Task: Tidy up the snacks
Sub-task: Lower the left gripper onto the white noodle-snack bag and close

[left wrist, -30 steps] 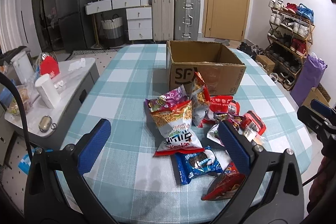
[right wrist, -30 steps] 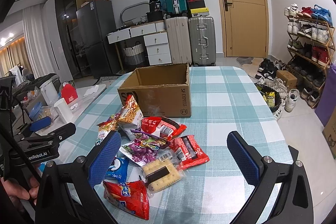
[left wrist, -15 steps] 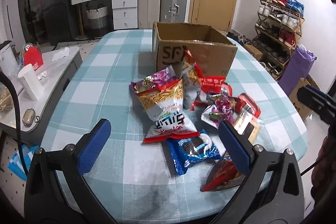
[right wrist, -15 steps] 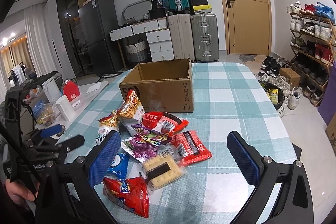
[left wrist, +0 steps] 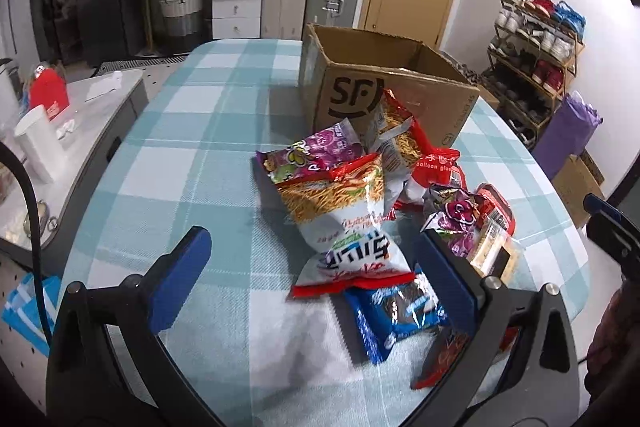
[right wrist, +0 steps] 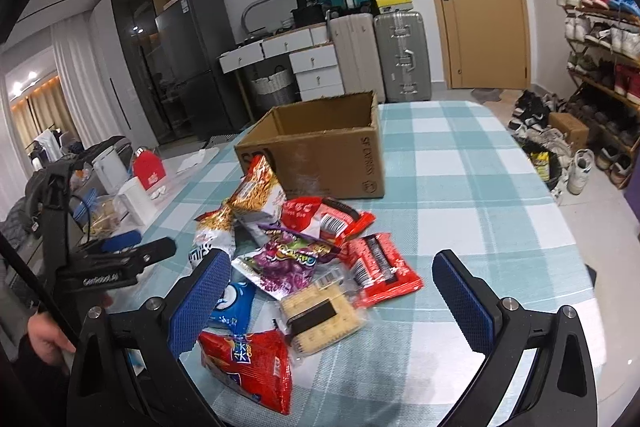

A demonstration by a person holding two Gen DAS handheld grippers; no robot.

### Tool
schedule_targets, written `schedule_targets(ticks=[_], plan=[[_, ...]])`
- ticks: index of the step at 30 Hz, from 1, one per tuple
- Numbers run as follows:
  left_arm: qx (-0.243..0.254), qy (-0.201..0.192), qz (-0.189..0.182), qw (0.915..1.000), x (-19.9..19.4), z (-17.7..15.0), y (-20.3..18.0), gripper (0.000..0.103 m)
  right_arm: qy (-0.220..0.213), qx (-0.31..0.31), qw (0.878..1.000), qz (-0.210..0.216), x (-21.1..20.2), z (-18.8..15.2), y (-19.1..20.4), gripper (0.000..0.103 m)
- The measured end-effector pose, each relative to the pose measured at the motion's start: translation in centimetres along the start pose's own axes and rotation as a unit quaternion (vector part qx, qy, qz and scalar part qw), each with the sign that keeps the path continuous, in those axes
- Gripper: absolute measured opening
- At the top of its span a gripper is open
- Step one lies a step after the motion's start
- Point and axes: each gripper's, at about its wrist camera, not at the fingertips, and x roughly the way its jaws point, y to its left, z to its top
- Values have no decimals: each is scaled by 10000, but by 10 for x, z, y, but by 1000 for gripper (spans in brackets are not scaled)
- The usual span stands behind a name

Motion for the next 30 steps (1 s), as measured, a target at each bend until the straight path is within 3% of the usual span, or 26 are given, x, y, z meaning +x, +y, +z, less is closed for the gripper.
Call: schedule_targets(ticks=[8, 19, 26, 30], plan=[[-116, 450, -176, 9988, 46, 16, -10, 102, 58, -209, 9971, 730, 9, -13, 10, 103], [-236, 673, -162, 9973, 80, 21, -9, 100, 188, -292, 9957, 857, 17, -23, 16, 103], [-442, 834, -598, 9937, 92, 22, 5, 65, 137, -302, 9961, 812, 12, -22, 15, 103], [-338, 771, -717, 9939, 93, 23, 2, 53, 131, -279, 9963, 797, 11, -22, 14, 103]])
